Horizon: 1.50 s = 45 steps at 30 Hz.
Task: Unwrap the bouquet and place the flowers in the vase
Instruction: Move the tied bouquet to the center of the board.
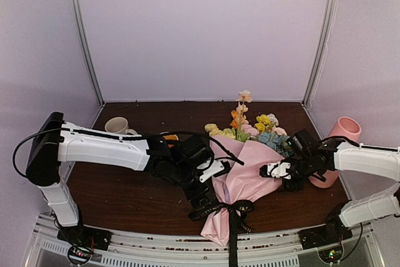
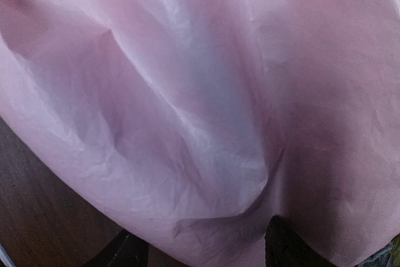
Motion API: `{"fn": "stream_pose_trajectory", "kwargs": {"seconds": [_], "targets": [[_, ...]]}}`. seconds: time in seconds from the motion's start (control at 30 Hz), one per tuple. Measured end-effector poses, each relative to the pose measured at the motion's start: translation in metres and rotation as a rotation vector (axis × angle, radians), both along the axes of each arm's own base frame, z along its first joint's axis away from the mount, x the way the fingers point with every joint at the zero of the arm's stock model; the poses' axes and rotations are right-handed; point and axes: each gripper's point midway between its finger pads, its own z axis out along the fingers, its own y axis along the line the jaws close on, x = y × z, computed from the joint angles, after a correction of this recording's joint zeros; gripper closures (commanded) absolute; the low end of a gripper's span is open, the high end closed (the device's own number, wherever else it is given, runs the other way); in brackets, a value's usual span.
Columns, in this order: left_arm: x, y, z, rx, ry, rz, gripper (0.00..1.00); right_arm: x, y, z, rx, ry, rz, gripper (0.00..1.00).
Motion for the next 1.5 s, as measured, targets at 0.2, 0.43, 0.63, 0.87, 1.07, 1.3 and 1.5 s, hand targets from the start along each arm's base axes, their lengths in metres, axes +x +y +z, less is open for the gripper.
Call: {"fn": "stream_pose_trajectory", "kwargs": {"seconds": [0.2,0.43,0.63,0.87,1.07,1.3,1.5], "targets": [[-0.004,-0.013,-0.004,-0.058,0.023,-0.034,0.05,0.033,0.001,-0.015,-0.066,-0.024,-0.031,0.35],[-0.007,-0.001,-0.014,-0.044,0.017,-0.038,0.06,0.113,0.042,0.008,-0.042,-0.136,-0.061,0.37],[-0.008,0.020,-0.007,-0.040,-0.019,-0.015,0.07,0.153,0.082,0.025,-0.001,-0.225,-0.044,0.37],[0.000,0.025,0.020,-0.087,-0.088,0.019,0.08,0.155,0.081,0.048,0.032,-0.254,-0.096,0.27],[0.008,0.022,0.051,-0.139,-0.149,0.024,0.08,0.111,0.063,0.154,0.242,-0.378,-0.142,0.21],[0.015,0.010,0.079,-0.151,-0.208,-0.028,0.14,0.033,0.056,0.153,0.432,-0.262,-0.075,0.26],[0.018,-0.005,0.084,-0.135,-0.251,-0.117,0.16,-0.011,0.052,0.098,0.476,-0.032,-0.051,0.34]]}}
